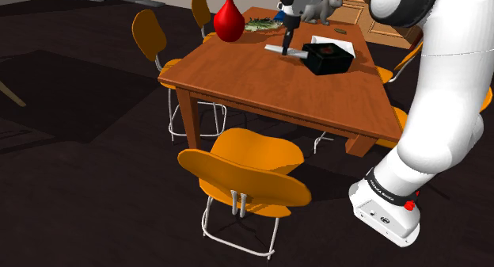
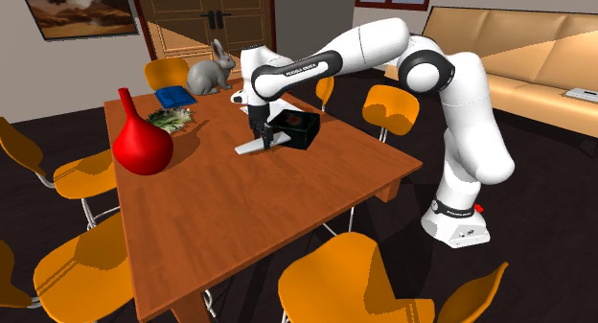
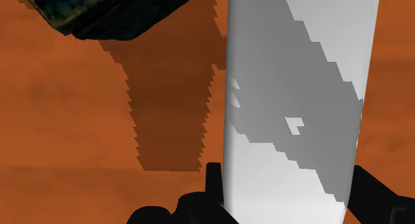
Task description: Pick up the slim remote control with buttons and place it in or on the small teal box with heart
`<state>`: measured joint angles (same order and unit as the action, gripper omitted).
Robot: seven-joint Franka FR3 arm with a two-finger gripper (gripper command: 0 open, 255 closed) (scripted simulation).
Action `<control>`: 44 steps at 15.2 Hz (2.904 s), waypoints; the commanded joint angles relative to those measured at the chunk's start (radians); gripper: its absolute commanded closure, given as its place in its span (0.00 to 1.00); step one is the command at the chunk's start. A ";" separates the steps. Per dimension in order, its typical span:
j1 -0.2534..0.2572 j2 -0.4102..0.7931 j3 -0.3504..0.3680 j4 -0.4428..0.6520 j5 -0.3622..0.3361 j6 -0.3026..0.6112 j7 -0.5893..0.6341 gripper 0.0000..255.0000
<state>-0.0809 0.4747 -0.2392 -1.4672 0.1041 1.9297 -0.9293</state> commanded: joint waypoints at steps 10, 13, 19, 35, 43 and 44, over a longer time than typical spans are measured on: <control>-0.005 -0.018 -0.004 0.123 -0.006 -0.139 0.004 1.00; -0.008 -0.017 -0.005 0.164 -0.007 -0.180 0.005 1.00; -0.015 -0.007 -0.006 0.260 -0.005 -0.266 0.006 1.00; -0.209 -0.127 -0.100 0.081 0.001 -0.210 -0.294 1.00; -0.223 -0.128 -0.106 -0.016 0.005 -0.115 -0.325 1.00; -0.222 -0.127 -0.106 -0.028 0.005 -0.102 -0.325 1.00</control>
<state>-0.3047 0.3494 -0.3458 -1.4780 0.1094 1.8107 -1.2552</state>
